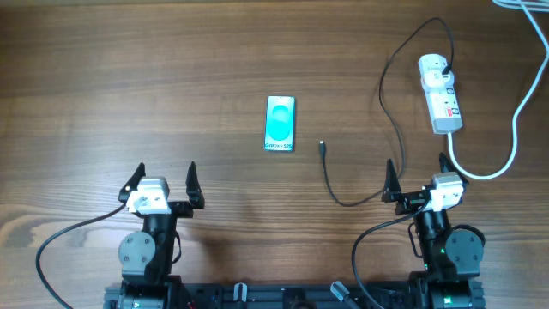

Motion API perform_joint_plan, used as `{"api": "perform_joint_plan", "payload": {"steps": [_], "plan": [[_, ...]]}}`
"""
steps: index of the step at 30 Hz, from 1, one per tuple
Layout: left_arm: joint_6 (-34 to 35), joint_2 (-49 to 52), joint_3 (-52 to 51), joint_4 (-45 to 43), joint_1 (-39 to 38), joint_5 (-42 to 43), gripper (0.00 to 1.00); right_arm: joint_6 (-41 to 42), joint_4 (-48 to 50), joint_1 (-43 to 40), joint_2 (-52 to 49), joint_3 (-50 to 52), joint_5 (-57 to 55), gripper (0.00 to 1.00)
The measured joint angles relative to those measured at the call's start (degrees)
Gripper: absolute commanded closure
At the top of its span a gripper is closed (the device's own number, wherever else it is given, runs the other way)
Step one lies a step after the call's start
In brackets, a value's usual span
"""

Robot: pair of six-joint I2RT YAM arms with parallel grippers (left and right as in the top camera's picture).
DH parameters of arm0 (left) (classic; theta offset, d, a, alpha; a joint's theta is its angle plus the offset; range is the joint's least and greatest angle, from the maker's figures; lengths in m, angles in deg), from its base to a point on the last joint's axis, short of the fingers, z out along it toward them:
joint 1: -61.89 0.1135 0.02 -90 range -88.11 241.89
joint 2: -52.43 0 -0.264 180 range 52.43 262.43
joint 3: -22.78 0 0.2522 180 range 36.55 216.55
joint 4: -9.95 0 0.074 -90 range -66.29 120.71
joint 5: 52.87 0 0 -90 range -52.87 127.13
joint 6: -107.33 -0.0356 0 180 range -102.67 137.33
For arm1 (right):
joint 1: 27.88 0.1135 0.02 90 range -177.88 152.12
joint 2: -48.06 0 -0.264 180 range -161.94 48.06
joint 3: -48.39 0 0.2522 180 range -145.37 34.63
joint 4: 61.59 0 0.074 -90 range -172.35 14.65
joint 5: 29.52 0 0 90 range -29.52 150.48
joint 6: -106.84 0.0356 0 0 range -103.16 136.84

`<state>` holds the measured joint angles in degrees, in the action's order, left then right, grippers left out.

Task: Plug charger to phone and switch on socket

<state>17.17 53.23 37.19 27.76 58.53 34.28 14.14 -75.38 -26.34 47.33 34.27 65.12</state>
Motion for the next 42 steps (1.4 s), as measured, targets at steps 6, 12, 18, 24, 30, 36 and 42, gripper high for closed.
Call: {"api": "perform_joint_plan", "payload": {"steps": [6, 12, 18, 24, 30, 36, 42], "plan": [[0.24, 0.0, -0.02, -0.24, 0.0, 1.51, 0.0, 0.0, -0.02, 0.0, 0.0, 0.0, 0.0, 0.0], [7.5, 0.33, -0.31, -22.75, 0.04, 33.77, 0.0, 0.0, -0.04, 0.0, 0.0, 0.0, -0.02, 0.0], [15.3, -0.07, 0.76, -52.28, 0.04, 36.35, 0.0, -0.02, 0.0, 0.0, 0.0, 0.0, -0.02, 0.0], [16.13, 15.39, 30.51, -4.0, 0.11, 29.46, 0.0, -0.02, -0.02, 0.0, 0.04, 0.0, -0.02, 0.0], [7.74, 51.52, 68.37, 36.0, 0.09, 33.33, 0.0, -0.02, 0.0, 0.0, 0.07, 0.0, -0.2, 0.0], [15.06, 77.44, 88.32, 54.18, -5.25, 25.29, 0.0, -0.02, -0.02, 0.0, 0.07, 0.0, -0.2, 0.0], [23.89, 97.44, 99.76, 62.05, -15.3, 5.53, 0.0, -0.02, -0.02, 0.0, 0.07, 0.0, -0.2, 0.0]]}}
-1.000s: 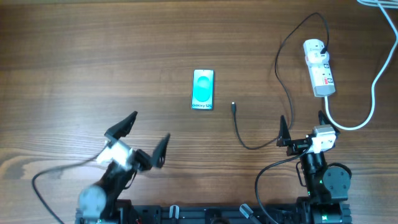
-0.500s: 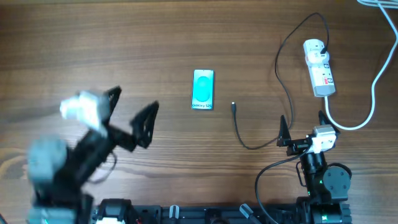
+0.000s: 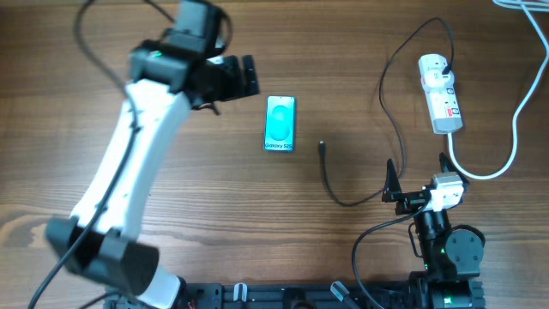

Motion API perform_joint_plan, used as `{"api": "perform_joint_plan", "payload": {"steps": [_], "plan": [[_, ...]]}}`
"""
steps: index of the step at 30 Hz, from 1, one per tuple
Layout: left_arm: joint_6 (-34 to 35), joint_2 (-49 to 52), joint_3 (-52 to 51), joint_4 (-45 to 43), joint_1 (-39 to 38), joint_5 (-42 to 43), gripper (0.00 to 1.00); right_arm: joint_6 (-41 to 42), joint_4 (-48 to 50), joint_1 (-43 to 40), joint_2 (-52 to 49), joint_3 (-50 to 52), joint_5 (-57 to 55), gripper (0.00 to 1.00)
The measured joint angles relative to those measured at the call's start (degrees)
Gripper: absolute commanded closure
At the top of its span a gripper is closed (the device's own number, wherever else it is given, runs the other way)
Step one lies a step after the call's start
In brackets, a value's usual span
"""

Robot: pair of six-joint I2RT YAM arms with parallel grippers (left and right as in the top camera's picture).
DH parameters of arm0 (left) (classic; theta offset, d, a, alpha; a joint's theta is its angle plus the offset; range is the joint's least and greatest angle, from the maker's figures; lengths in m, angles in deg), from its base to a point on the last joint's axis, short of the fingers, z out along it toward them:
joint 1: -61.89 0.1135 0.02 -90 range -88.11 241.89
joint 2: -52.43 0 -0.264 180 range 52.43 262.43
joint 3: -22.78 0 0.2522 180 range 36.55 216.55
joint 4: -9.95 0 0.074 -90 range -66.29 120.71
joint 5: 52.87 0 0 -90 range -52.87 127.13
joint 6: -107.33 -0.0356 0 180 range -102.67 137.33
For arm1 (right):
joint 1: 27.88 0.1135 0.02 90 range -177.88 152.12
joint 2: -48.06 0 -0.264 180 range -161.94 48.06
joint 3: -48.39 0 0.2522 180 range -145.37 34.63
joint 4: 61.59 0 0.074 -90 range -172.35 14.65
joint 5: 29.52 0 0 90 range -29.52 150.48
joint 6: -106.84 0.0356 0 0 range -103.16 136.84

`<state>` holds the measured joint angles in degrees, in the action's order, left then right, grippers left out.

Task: Plug charger to phone and switch on socket

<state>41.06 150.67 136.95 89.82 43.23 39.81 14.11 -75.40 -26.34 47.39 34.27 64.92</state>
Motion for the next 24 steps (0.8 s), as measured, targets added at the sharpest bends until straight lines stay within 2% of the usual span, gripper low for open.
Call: {"api": "perform_joint_plan", "payload": {"steps": [8, 11, 16, 24], "plan": [[1.7, 9.27, 0.11, -7.28, -6.69, -1.29, 0.0, 0.0, 0.02, 0.0, 0.0, 0.0, 0.0, 0.0], [1.95, 13.88, 0.13, -8.68, -8.7, -4.24, 0.0, -0.02, 0.02, 0.0, 0.0, 0.0, 0.0, 0.0], [3.69, 18.6, 0.13, -11.96, -10.56, -7.8, 0.0, -0.02, 0.02, 0.0, 0.0, 0.0, 0.0, 0.0], [5.73, 25.14, 0.13, -14.73, -11.69, -8.74, 0.0, -0.13, 0.02, 0.0, 0.0, 0.0, 0.0, 0.01]]}}
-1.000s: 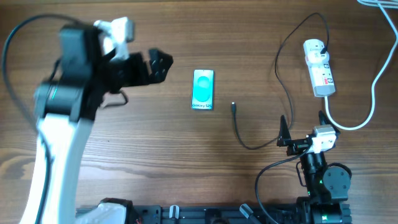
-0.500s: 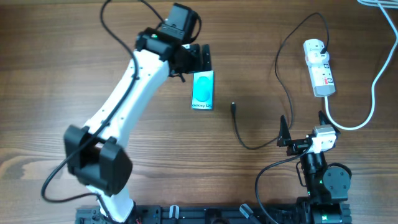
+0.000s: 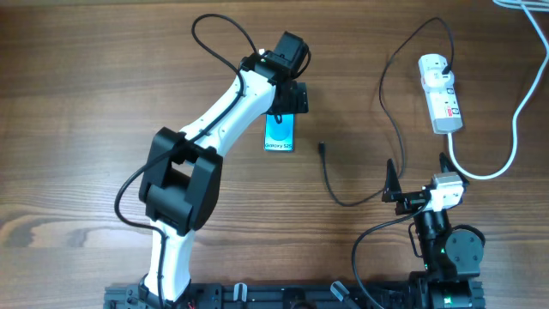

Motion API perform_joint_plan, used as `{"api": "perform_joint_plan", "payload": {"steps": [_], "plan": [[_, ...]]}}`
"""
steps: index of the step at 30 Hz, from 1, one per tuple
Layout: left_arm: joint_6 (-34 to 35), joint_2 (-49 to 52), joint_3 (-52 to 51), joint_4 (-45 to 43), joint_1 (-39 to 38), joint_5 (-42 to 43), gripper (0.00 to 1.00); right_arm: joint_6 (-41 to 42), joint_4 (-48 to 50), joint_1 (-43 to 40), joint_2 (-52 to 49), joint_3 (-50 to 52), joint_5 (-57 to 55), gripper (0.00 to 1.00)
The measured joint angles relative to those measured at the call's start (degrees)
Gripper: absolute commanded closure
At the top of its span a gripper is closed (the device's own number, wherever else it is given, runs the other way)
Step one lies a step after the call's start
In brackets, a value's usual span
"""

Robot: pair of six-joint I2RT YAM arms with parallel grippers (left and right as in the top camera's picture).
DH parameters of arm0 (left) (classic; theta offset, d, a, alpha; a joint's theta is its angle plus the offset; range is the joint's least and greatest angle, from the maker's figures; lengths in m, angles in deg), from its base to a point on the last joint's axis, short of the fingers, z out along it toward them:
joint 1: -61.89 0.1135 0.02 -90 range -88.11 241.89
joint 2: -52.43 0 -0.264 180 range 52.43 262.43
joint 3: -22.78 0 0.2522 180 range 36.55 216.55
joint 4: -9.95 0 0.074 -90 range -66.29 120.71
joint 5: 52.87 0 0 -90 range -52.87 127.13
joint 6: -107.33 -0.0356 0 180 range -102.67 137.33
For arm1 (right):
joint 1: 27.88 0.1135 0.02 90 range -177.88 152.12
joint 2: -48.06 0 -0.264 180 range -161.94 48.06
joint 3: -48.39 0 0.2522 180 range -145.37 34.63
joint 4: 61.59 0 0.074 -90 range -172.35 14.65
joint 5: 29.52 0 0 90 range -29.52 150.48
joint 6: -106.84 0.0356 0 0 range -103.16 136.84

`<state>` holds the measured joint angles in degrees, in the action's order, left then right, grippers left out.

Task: Plug charger to phone and switch on socket

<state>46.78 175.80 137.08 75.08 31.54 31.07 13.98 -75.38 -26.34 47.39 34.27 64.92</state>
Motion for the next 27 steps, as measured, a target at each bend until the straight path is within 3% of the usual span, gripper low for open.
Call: {"api": "perform_joint_plan", "payload": {"steps": [17, 21, 27], "plan": [[-5.64, 6.6, 0.0, 0.07, -0.42, 5.38, 0.01, 0.0, 0.0, 0.0, 0.0, 0.0, 0.0, 0.0], [-6.25, 6.88, 0.0, 1.2, -0.42, 5.49, 0.09, 0.0, 0.0, 0.0, 0.0, 0.0, 0.0, 0.0], [-6.47, 7.21, 0.22, 2.51, -0.46, 4.13, 0.14, 0.0, 0.0, 0.0, 0.0, 0.0, 0.0, 0.0]]}}
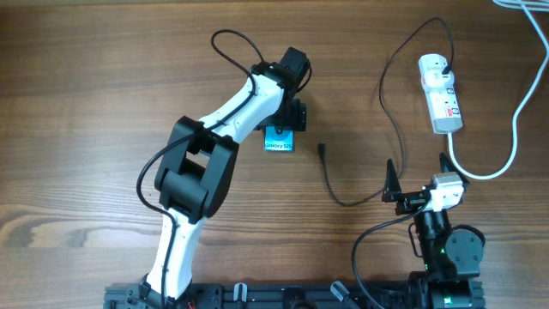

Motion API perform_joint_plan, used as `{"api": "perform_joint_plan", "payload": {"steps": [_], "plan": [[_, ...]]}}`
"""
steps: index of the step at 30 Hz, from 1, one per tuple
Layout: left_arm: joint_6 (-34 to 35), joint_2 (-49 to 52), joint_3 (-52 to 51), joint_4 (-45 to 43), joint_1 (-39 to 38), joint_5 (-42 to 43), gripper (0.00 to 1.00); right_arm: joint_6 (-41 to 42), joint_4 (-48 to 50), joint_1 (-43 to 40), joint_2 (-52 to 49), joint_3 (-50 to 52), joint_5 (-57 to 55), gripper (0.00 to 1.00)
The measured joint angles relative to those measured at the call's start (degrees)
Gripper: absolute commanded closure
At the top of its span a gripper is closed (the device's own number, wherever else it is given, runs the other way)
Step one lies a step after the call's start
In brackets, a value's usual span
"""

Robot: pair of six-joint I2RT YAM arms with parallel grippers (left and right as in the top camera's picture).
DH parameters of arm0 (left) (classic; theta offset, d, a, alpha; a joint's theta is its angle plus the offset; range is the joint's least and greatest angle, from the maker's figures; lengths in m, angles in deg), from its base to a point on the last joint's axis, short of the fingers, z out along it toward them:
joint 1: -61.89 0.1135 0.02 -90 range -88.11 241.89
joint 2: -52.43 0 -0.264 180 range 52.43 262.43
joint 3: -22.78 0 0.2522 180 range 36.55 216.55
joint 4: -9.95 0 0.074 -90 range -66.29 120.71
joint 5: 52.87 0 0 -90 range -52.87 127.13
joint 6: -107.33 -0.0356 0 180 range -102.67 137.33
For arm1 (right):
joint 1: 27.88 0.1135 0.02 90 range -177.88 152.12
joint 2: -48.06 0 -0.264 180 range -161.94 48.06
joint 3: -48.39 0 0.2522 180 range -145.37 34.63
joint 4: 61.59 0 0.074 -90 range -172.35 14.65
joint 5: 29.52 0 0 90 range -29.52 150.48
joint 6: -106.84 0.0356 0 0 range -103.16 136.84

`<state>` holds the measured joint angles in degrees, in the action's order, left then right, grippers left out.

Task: Plug charger to phone and switch on socket
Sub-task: 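Reach the left gripper to the phone and grasp it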

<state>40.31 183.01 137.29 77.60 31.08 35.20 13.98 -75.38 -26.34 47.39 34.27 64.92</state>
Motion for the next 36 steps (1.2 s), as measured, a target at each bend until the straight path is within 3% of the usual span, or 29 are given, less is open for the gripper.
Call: {"api": "perform_joint_plan", "payload": {"steps": [4, 16, 36], "plan": [[0.02, 0.37, 0.52, 1.14, -0.02, -0.33, 0.08, 0.0, 0.0, 0.0, 0.0, 0.0, 0.0, 0.0], [0.02, 0.46, 0.63, 1.16, -1.51, -0.5, 0.26, 0.0, 0.0, 0.0, 0.0, 0.0, 0.0, 0.0], [0.04, 0.5, 0.83, 1.79, -1.51, -0.33, 0.26, 0.0, 0.0, 0.0, 0.0, 0.0, 0.0, 0.0]]}}
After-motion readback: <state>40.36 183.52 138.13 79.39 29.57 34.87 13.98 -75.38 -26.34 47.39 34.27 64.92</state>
